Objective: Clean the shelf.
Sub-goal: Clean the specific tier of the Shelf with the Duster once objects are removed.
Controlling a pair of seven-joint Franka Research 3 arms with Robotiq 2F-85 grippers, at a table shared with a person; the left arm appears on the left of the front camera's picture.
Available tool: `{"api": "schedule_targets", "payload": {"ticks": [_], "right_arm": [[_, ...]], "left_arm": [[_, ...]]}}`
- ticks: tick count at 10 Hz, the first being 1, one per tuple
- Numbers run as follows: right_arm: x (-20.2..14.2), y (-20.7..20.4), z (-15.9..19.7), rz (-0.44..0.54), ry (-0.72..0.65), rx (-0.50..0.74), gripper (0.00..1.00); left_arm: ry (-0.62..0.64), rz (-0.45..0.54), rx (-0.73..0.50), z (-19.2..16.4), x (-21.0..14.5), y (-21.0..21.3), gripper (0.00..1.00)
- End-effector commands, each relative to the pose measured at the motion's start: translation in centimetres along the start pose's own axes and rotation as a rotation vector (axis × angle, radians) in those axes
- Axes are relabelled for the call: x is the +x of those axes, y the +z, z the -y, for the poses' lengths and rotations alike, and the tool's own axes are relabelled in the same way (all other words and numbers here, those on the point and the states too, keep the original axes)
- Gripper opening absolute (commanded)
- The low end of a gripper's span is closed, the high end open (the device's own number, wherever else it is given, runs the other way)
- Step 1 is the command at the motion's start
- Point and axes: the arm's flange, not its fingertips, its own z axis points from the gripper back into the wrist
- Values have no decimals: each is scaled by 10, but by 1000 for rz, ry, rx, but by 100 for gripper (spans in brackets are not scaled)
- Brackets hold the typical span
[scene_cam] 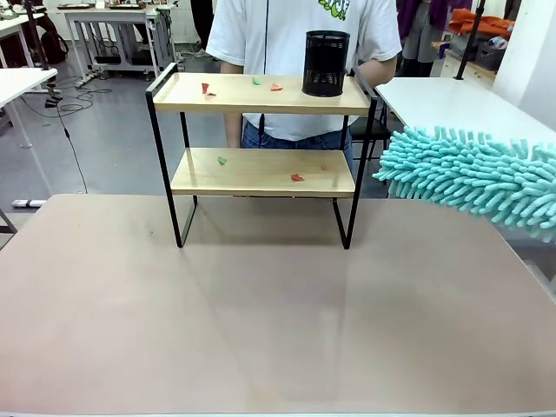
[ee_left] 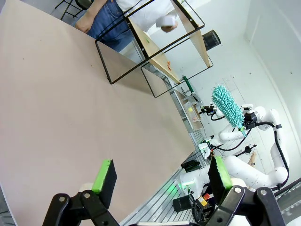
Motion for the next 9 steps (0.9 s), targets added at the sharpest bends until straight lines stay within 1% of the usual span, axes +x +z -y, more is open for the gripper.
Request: {"api": "schedule_targets", "payload": {"ticks": [1,2,3,4,5,6,7,9], "right_arm": [[2,2,-6,16,-17,-5,0],[2,2,-6,16,-17,-5,0],[0,0,0,0,0,0,12],[8,-12,-7,-34,-39,-54,12],[16,-25,-17,-47,-11,-64,12],[26,-43,-28,-73,-15,-111,12],[40,-63,-36,-55,-24,-161,12],[78,-106,-42,15,-72,-283,12]], "left_arm": [[-28,18,-16,0,1,-1,100],[-28,18,-16,0,1,-1,100],[-28,18,-16,0,1,-1,100],[-28,18,-16,0,1,-1,100],[-28,18,-16,0,1,-1,100],[-28,18,-16,0,1,-1,100],[-28,18,-16,0,1,-1,100],[-28,18,-16,0,1,-1,100]]}}
